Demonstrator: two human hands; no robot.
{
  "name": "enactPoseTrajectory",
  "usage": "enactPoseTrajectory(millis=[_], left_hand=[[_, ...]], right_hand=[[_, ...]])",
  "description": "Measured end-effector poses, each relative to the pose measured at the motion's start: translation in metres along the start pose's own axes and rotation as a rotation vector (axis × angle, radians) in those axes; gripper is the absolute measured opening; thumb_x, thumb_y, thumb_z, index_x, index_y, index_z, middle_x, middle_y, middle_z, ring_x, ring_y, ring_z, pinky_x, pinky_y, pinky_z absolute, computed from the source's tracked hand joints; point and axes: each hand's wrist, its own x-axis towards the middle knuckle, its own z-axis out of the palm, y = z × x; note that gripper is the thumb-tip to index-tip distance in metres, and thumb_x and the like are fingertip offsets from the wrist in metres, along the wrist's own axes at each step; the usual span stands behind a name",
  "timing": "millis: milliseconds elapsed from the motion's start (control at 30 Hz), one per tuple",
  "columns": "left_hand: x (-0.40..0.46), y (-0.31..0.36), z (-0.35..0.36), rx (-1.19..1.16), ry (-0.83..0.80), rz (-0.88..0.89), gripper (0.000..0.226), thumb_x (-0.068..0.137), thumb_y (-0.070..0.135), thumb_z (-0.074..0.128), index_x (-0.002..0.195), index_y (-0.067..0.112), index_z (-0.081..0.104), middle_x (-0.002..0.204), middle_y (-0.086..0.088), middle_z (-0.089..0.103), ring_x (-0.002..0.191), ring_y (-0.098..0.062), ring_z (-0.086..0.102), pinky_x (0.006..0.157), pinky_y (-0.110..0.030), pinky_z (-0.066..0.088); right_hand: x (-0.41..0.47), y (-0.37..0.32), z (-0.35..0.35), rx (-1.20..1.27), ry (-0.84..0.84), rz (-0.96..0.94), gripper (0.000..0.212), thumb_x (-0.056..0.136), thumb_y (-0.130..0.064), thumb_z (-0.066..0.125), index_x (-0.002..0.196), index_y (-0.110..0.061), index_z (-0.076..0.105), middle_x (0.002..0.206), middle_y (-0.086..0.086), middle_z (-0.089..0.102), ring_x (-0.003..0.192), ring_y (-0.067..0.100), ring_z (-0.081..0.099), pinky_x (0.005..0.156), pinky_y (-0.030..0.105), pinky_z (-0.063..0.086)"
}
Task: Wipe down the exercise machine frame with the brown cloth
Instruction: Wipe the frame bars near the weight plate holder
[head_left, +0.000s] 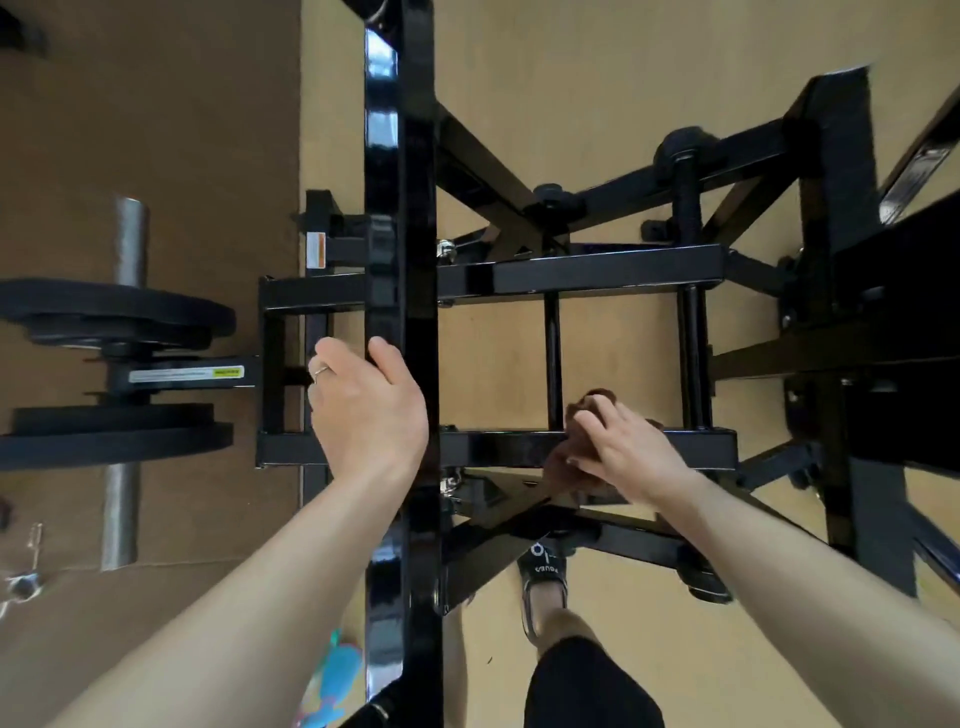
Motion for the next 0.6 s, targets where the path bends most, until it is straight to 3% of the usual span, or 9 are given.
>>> enactPoseTrajectory(millis=[67, 133, 233, 300, 433, 600], left_hand=[[0.011, 0.012, -0.012, 0.042, 0.006, 0.082, 0.037, 0.108, 0.038, 0.04, 0.126, 0.006, 0.043, 0.126, -0.018, 0.053, 0.112, -0.039, 0.054, 0.098, -0.055, 0.047], [0.031, 0.038, -0.011, 0.024, 0.018, 0.152, 0.046, 0.107, 0.045, 0.038, 0.136, 0.009, 0.039, 0.132, -0.017, 0.049, 0.117, -0.036, 0.052, 0.1, -0.051, 0.045], [0.06, 0.076, 0.008, 0.067, -0.037, 0.222, 0.062, 0.108, 0.052, 0.03, 0.159, 0.02, 0.019, 0.148, -0.019, 0.038, 0.127, -0.035, 0.049, 0.106, -0.051, 0.043], [0.071, 0.079, 0.021, 0.071, -0.036, 0.268, 0.061, 0.109, 0.049, 0.028, 0.163, 0.026, 0.012, 0.153, -0.018, 0.035, 0.123, -0.035, 0.055, 0.098, -0.052, 0.051], [0.075, 0.07, 0.032, 0.031, 0.026, 0.281, 0.056, 0.109, 0.047, 0.029, 0.161, 0.03, 0.016, 0.153, -0.015, 0.037, 0.115, -0.034, 0.06, 0.084, -0.053, 0.057], [0.076, 0.071, 0.035, 0.028, 0.057, 0.284, 0.054, 0.109, 0.046, 0.032, 0.159, 0.031, 0.018, 0.148, -0.012, 0.041, 0.103, -0.032, 0.063, 0.075, -0.05, 0.058]], right_hand=[[-0.002, 0.006, -0.022, 0.089, -0.02, 0.104, 0.05, 0.1, -0.049, 0.058, 0.139, -0.023, 0.042, 0.147, 0.007, 0.038, 0.12, 0.025, 0.053, 0.097, 0.038, 0.051], [0.009, -0.002, -0.047, 0.174, 0.114, 0.138, 0.052, 0.101, -0.044, 0.059, 0.142, -0.02, 0.04, 0.148, 0.008, 0.036, 0.124, 0.026, 0.052, 0.099, 0.038, 0.053], [0.056, -0.03, -0.082, 0.157, 0.369, 0.025, 0.059, 0.098, -0.045, 0.061, 0.145, -0.017, 0.039, 0.151, 0.012, 0.033, 0.132, 0.029, 0.048, 0.105, 0.044, 0.052], [0.099, -0.054, -0.1, 0.099, 0.437, -0.076, 0.062, 0.096, -0.047, 0.062, 0.145, -0.016, 0.04, 0.151, 0.014, 0.034, 0.134, 0.032, 0.047, 0.107, 0.045, 0.048], [0.173, -0.086, -0.111, -0.127, 0.375, -0.247, 0.064, 0.098, -0.047, 0.062, 0.148, -0.011, 0.043, 0.154, 0.019, 0.037, 0.14, 0.039, 0.04, 0.117, 0.049, 0.036], [0.214, -0.093, -0.089, -0.138, 0.193, -0.193, 0.062, 0.099, -0.04, 0.063, 0.15, -0.014, 0.039, 0.162, 0.016, 0.027, 0.153, 0.044, 0.019, 0.127, 0.053, 0.019]])
